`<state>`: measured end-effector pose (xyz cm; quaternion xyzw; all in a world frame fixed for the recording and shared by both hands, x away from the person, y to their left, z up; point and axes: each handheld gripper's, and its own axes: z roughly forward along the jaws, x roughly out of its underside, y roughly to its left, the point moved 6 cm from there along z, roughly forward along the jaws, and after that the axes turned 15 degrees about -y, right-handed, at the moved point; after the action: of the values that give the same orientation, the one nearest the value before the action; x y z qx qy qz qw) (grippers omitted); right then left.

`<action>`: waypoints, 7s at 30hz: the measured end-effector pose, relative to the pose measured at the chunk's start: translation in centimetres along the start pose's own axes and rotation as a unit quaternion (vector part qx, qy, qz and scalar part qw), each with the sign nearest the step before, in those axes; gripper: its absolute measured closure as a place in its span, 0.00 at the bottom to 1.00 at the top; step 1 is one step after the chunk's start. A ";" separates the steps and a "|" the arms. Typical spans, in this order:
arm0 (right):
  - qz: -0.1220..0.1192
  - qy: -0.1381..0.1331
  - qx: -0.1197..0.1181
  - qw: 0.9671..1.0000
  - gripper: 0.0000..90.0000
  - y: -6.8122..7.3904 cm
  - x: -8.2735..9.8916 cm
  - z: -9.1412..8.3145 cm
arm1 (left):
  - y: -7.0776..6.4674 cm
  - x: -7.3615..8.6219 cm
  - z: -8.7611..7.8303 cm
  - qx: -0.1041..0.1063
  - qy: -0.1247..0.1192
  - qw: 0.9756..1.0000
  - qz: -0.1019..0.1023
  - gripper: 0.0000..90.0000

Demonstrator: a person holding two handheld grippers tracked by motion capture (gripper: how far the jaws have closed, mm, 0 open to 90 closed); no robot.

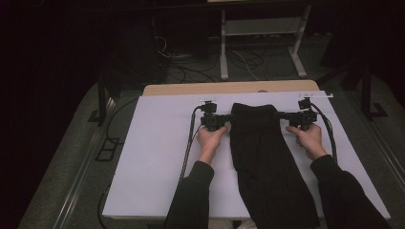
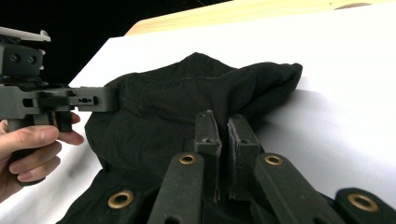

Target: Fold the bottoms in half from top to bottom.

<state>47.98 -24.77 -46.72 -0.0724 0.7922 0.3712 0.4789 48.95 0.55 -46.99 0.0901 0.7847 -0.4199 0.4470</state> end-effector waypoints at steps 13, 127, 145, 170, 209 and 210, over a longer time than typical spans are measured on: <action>0.018 -0.020 -0.007 1.000 0.93 0.8 0.4 -2.3 | -2.4 0.1 -1.0 0.032 -0.011 0.999 0.022 0.94; -0.013 0.096 -0.023 0.995 0.79 6.1 8.6 -11.2 | -8.5 11.2 -10.7 0.085 0.076 0.990 0.082 0.94; -0.039 0.085 -0.003 0.996 0.14 5.6 7.7 -11.0 | -8.1 11.9 -10.7 0.081 0.089 0.989 0.083 0.94; -0.065 0.075 -0.025 0.995 0.00 4.8 3.0 -8.2 | -8.4 11.9 -10.5 0.083 0.091 0.989 0.084 0.94; -0.041 0.170 -0.054 0.983 0.09 3.8 6.2 -2.7 | -8.3 12.4 -10.3 0.085 0.095 0.989 0.079 0.94; -0.042 0.172 -0.054 0.983 0.09 3.8 6.3 -2.6 | -8.3 12.4 -10.3 0.086 0.095 0.989 0.080 0.94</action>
<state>41.05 -22.23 -49.13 -0.1939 0.8379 0.3752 0.3457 30.95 0.02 -49.30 0.2296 0.7750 -0.4381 0.3934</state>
